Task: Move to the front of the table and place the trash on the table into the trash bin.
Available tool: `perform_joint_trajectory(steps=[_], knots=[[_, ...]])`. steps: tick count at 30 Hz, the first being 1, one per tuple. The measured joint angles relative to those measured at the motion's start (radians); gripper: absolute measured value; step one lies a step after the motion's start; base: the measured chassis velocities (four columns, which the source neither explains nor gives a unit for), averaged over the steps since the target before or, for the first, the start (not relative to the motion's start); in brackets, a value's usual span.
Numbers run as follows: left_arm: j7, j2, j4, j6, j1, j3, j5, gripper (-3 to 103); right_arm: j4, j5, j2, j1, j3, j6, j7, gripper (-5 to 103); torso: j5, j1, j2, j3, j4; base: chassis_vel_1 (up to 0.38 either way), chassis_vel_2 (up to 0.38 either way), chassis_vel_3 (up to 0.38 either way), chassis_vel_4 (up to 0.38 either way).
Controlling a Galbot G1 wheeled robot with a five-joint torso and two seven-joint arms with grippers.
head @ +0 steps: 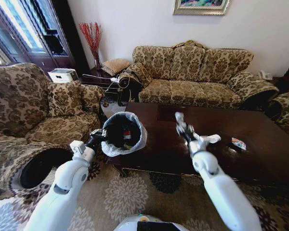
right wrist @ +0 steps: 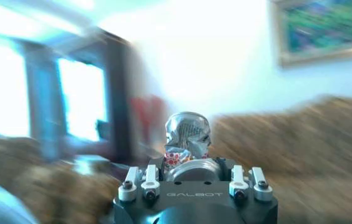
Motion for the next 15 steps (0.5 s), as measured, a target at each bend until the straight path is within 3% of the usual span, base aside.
perform_joint_trajectory(steps=[2,3,4,7,8,13,15], knots=[[0.009,0.005,0.021,0.003,-0.017,0.022,0.001,4,0.102,0.127,-0.058,0.068,-0.051,-0.051,-0.006,50,-0.0002,0.000,0.000,0.000,-0.0010,0.000,0.000,0.000,0.000],[0.009,0.005,0.021,0.003,-0.017,0.022,0.001,4,0.102,0.127,-0.058,0.068,-0.051,-0.051,-0.006,50,-0.0002,0.000,0.000,0.000,-0.0010,0.000,0.000,0.000,0.000],[0.015,0.007,0.028,0.004,-0.019,0.026,0.004,4,0.148,0.192,-0.089,0.116,-0.102,-0.068,-0.019,50,-0.0004,0.000,0.000,0.000,-0.0011,0.000,0.000,0.000,0.000],[0.017,0.008,0.032,0.005,-0.019,0.027,0.007,4,0.180,0.236,-0.112,0.161,-0.175,-0.075,-0.038,50,0.0001,0.000,0.000,0.000,-0.0010,0.000,0.000,0.000,0.000],[0.017,0.009,0.033,0.008,-0.020,0.027,0.007,4,0.191,0.253,-0.125,0.195,-0.252,-0.076,-0.056,50,0.0002,0.000,0.000,0.000,-0.0009,0.000,0.000,0.000,0.000],[0.017,0.019,0.042,0.018,-0.035,0.025,0.000,4,0.139,0.225,-0.103,0.281,-0.476,-0.089,-0.057,50,0.0000,0.000,0.000,0.000,-0.0007,0.000,0.000,0.000,0.000],[0.017,0.020,0.043,0.018,-0.035,0.025,-0.001,4,0.130,0.216,-0.097,0.285,-0.491,-0.093,-0.049,50,0.0000,0.000,0.000,0.000,-0.0007,0.000,0.000,0.000,0.000]])
